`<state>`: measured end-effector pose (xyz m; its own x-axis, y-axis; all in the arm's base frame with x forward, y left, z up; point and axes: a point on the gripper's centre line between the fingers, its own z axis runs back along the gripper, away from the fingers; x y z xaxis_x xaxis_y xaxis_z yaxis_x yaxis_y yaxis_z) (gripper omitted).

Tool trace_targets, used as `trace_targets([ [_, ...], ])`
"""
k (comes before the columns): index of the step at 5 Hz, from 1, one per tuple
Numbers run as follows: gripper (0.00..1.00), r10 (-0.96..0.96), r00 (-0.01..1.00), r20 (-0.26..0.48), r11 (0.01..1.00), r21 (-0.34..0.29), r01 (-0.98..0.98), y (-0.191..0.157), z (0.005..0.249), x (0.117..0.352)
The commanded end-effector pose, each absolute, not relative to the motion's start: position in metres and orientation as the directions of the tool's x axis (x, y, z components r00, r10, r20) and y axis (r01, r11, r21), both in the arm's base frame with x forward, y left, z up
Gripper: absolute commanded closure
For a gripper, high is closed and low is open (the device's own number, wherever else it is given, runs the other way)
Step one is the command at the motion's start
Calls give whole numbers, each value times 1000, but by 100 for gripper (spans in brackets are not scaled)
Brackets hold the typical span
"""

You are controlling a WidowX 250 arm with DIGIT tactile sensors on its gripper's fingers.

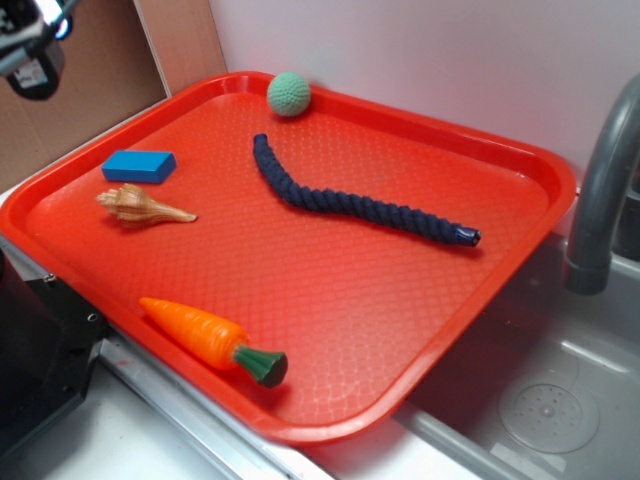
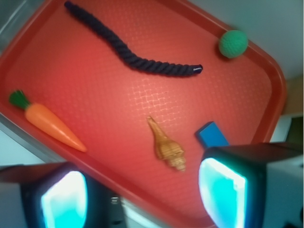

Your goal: Grab the shell.

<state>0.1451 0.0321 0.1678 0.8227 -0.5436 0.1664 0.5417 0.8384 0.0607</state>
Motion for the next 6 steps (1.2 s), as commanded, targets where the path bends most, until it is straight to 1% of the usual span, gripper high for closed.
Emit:
trace_targets([
  [1, 0, -668, 724, 172, 743, 109, 660, 50, 126, 168],
  [2, 0, -704, 687, 176, 708, 110, 697, 55, 111, 171],
  [3, 0, -727, 675, 129, 687, 112, 718, 62, 83, 173],
  [4, 0, -733, 676, 78, 679, 144, 720, 66, 62, 171],
  [5, 0, -736, 676, 28, 671, 159, 724, 70, 43, 168],
  [6, 0, -734, 680, 4, 669, 179, 721, 72, 26, 165],
])
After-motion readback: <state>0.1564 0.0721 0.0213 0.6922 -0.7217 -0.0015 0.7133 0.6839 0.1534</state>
